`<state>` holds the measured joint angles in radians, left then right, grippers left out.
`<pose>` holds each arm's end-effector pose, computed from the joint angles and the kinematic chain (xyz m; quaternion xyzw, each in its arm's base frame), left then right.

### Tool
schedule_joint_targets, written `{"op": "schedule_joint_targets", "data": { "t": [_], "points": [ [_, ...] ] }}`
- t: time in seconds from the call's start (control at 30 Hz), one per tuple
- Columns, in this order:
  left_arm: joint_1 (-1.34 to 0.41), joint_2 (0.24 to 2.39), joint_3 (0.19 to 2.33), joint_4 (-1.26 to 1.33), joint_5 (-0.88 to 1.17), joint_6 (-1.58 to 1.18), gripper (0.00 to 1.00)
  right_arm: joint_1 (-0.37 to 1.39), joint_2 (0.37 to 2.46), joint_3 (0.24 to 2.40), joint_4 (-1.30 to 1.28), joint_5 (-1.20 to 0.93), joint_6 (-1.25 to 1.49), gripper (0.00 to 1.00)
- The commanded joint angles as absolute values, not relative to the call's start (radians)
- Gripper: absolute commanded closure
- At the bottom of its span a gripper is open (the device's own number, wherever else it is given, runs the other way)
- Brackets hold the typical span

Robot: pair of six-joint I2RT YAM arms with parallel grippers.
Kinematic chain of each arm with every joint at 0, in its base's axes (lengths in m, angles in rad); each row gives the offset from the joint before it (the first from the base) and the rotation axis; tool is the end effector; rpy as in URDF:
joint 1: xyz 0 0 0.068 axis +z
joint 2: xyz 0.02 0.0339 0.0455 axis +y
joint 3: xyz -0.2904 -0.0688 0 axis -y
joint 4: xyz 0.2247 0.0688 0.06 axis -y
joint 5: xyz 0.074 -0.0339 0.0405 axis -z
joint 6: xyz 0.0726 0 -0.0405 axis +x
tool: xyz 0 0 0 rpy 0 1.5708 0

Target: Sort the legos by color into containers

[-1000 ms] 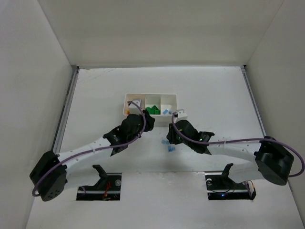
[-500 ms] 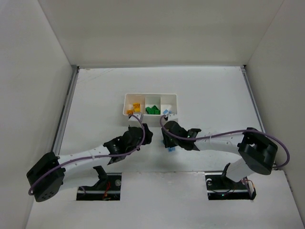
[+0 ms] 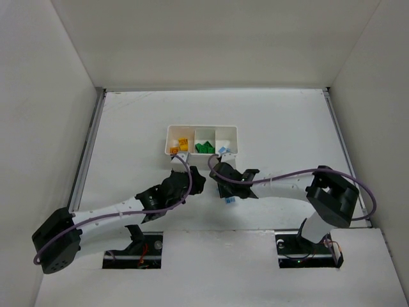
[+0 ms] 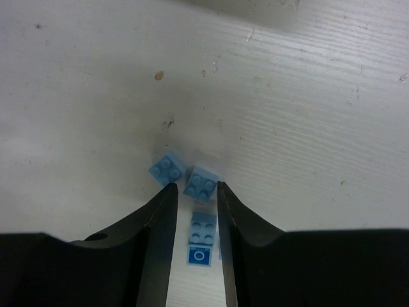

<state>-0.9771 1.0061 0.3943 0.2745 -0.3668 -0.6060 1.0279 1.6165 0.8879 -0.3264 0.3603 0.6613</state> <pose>0.1429 -0.1651 0.2320 0.0443 0.8078 -0.3000 0.5055 0.1825 0.2530 0.1753 -0.1285 0.9437 0.0726 0.2962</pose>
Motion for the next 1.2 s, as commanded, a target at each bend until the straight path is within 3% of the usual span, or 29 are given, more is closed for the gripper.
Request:
{"op": "schedule_joint_targets", "data": {
  "t": [0.0,0.2,0.43,0.67,0.8,1.17],
  "points": [
    [-0.992,0.95,0.365,0.313,-0.376,-0.594,0.62,1.038,1.635,0.943,-0.368,0.399,0.692,0.63],
    [-1.016,0.865,0.344,0.27,-0.368,-0.591,0.59,1.038,1.669,0.983,-0.388,0.405,0.712,0.66],
    [-1.007,0.834,0.333,0.218,-0.368,-0.591,0.57,1.038,1.654,0.977,-0.402,0.439,0.738,0.76],
    [-1.041,0.928,0.347,0.256,-0.379,-0.603,0.56,1.033,1.43,0.94,-0.413,0.48,0.727,0.77],
    [-1.077,0.992,0.371,0.304,-0.414,-0.585,0.56,0.938,1.342,0.986,-0.358,0.46,0.623,0.76],
    [-1.147,1.267,0.477,0.408,-0.448,-0.509,0.53,0.717,1.595,1.21,-0.196,0.354,0.434,0.75]
  ]
}}
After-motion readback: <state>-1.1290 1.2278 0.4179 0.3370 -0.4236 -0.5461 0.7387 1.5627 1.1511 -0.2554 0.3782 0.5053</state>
